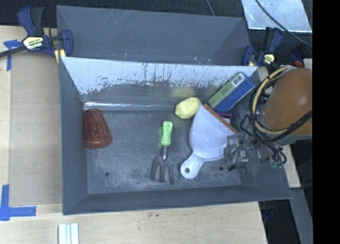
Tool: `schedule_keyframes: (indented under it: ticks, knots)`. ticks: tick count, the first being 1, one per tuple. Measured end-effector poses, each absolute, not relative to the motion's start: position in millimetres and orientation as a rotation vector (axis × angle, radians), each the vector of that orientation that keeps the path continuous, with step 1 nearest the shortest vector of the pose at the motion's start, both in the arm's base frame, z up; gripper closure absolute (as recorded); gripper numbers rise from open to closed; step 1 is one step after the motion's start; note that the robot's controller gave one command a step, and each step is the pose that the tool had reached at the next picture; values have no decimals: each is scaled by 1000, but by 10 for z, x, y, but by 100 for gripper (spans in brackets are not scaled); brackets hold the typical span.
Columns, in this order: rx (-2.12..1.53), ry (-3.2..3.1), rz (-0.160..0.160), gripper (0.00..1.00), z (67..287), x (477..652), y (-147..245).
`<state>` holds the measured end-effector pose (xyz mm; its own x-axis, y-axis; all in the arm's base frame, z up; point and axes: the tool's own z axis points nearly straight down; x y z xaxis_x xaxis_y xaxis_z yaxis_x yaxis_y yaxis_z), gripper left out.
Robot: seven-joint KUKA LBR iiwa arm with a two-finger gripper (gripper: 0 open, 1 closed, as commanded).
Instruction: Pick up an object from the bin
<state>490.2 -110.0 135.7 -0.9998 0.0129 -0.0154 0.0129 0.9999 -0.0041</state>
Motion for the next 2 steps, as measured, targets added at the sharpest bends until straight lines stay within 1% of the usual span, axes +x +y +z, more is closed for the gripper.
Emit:
schedule_keyframes:
  ticks: [1,2]
  knots:
    - [20,3126,-7,100,1357,4903,-1100]
    - [25,3121,-8,0,1385,4948,-1069]
